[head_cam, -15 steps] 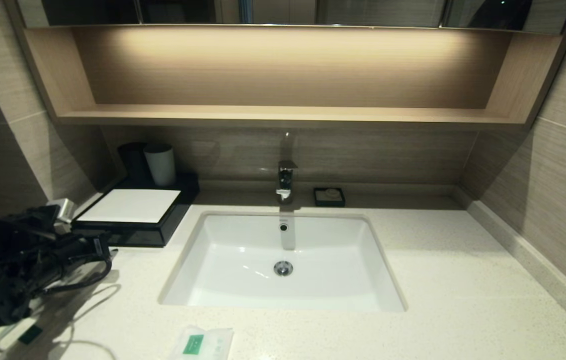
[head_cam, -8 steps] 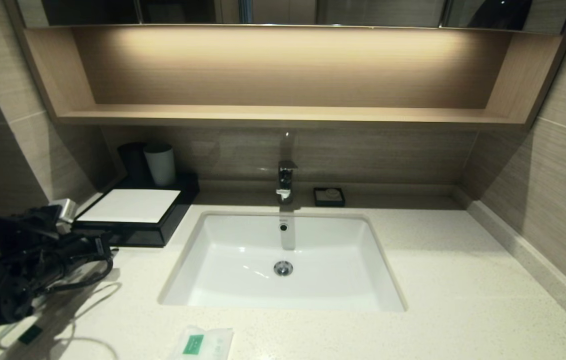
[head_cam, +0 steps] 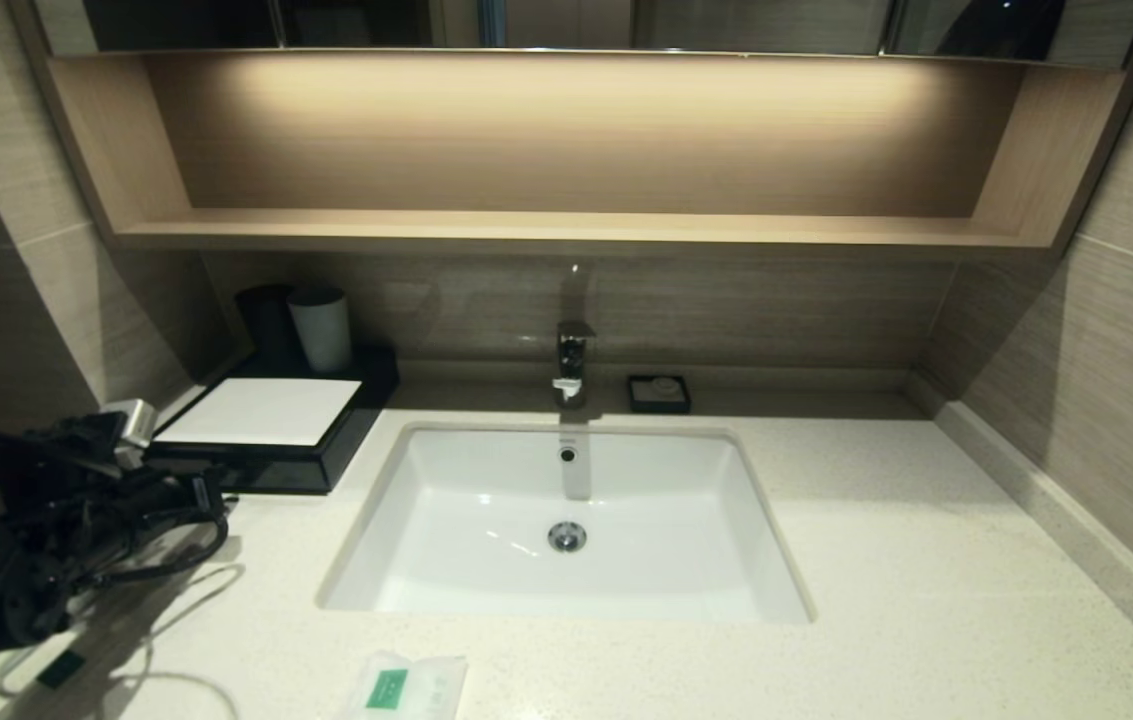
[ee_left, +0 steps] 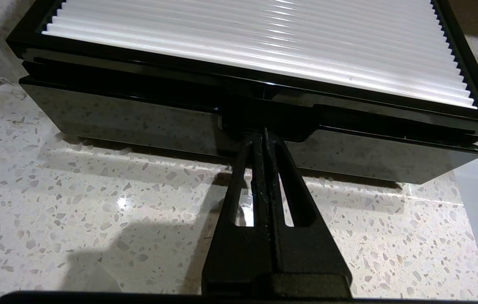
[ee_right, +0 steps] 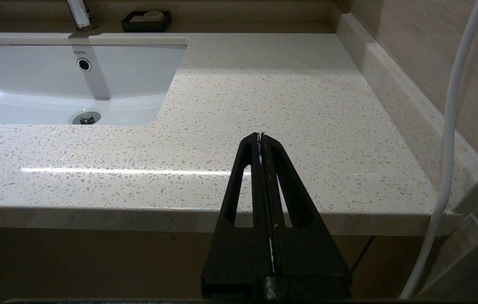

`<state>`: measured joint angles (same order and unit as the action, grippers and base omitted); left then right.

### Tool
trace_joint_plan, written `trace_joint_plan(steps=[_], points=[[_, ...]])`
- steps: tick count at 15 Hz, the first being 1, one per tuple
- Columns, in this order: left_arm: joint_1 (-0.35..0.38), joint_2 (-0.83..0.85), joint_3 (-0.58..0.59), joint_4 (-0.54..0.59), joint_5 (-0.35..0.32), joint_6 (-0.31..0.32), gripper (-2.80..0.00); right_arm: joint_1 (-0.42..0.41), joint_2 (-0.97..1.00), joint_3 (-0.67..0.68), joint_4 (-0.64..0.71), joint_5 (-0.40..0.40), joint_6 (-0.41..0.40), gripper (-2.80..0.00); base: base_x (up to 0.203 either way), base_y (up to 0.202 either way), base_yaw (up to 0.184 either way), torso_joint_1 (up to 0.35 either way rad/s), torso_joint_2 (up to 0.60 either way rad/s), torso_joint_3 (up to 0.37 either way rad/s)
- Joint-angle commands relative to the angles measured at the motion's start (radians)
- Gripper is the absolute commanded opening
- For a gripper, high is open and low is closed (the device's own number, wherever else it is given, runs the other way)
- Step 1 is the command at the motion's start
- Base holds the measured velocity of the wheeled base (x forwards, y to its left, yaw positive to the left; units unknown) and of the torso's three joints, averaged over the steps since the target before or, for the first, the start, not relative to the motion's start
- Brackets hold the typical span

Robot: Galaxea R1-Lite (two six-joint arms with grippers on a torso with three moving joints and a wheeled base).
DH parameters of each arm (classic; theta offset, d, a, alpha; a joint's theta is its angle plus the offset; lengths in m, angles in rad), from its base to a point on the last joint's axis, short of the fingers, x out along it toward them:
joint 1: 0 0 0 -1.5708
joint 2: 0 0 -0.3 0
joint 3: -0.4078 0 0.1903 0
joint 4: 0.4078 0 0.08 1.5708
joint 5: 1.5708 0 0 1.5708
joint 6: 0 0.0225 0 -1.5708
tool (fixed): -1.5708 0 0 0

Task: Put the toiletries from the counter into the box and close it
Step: Open the drawer

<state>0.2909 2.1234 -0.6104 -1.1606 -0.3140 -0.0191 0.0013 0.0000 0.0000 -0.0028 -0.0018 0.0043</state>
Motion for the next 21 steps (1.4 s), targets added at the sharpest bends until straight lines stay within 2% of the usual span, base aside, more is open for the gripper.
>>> trace_joint_plan(steps=[1,17,21], points=[[0.001,0.004,-0.002,-0.007,-0.002,-0.001,-2.80,0.000,0.000,0.002,0.000,0.000,0.000,-2.80,0.000,0.000,0.000,0.000,0.00,0.000],[0.001,0.017,-0.008,-0.010,-0.002,-0.001,-2.80,0.000,0.000,0.001,-0.002,0.000,0.000,-2.80,0.000,0.000,0.000,0.000,0.00,0.000],[0.001,0.030,-0.002,-0.054,-0.002,-0.002,-2.80,0.000,0.000,0.001,0.000,0.000,0.000,-2.80,0.000,0.000,0.000,0.000,0.00,0.000]])
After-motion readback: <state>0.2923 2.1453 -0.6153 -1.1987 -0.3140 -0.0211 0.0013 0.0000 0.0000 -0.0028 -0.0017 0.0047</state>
